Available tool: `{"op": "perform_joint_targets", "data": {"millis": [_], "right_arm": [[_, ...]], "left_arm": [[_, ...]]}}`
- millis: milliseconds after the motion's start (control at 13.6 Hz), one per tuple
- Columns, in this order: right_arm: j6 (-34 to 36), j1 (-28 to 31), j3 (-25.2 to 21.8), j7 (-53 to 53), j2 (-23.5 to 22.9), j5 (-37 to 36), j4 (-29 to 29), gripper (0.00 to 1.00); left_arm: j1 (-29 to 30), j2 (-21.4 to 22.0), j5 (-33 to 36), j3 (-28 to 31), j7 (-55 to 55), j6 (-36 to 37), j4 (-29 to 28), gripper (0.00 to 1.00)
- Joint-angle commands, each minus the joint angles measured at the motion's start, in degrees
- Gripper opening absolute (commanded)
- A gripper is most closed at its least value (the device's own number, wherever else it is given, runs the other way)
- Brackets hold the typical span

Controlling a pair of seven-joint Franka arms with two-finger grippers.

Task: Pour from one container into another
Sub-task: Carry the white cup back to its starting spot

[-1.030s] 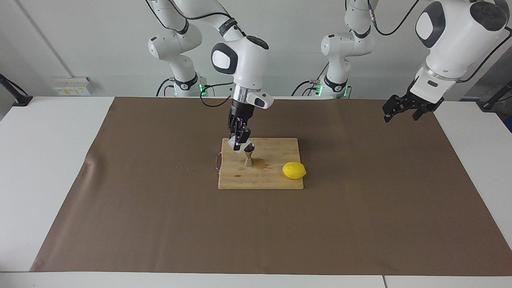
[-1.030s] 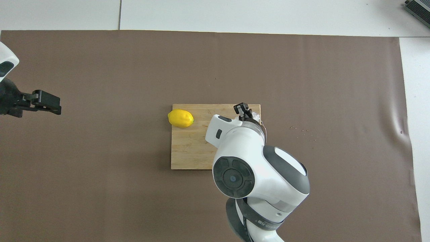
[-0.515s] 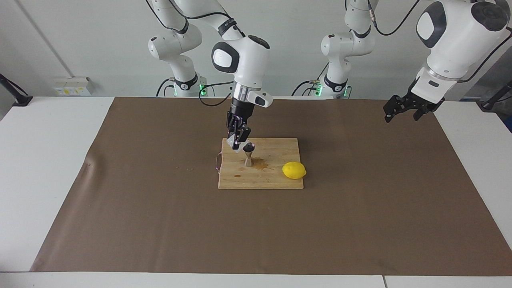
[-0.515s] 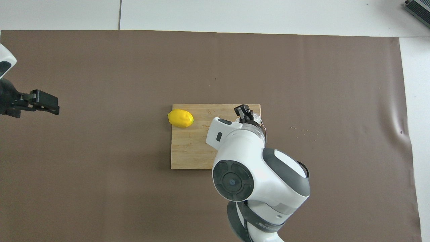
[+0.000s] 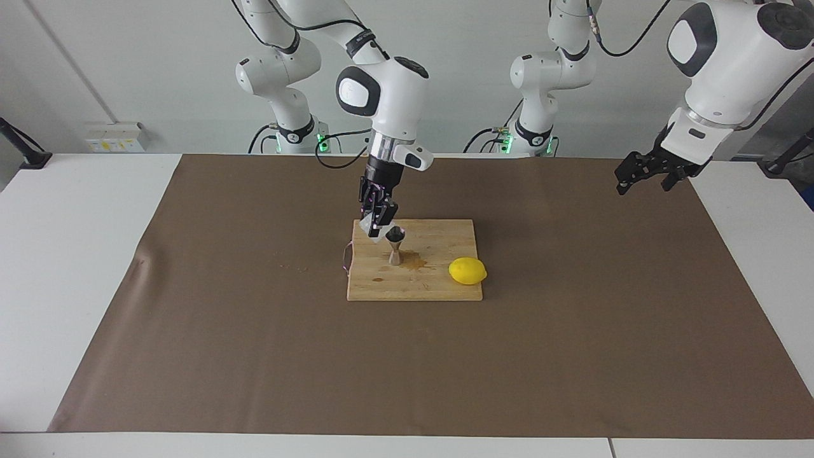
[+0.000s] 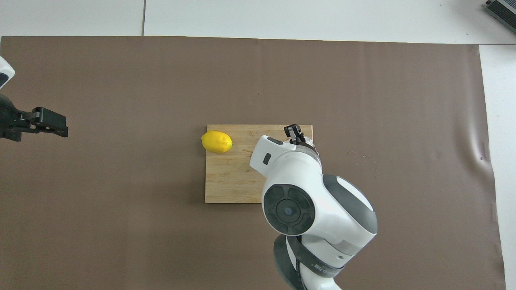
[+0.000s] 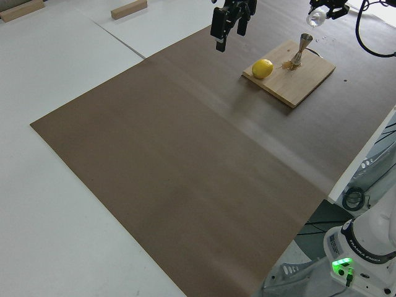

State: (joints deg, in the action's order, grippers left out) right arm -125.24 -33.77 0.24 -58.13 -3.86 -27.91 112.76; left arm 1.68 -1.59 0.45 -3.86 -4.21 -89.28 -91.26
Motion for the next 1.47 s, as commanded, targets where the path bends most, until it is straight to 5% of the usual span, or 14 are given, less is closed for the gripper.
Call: {"op": "perform_joint_targets", "data": {"millis": [0,589,1398], "right_arm": [[-0.71,1.86,0.29,0.21,1.31,4.43,0.09,0.0],[-0.54,8.27,0.2,-5.04,2.28,21.29,0.35,0.0],[-0.54,31.37,0.11,-35.28,-1.41,52.6,7.91,0.0]], "left_arm": [[-0.62,1.76,0.78,0.96,-0.1,0.24,-1.73,1.0],[-0.62,1.68,0.78,0.96,-0.1,0.24,-1.73,1.0],[-0.62,1.76,0.78,0.87,-0.1,0.24,-1.73,1.0]]}}
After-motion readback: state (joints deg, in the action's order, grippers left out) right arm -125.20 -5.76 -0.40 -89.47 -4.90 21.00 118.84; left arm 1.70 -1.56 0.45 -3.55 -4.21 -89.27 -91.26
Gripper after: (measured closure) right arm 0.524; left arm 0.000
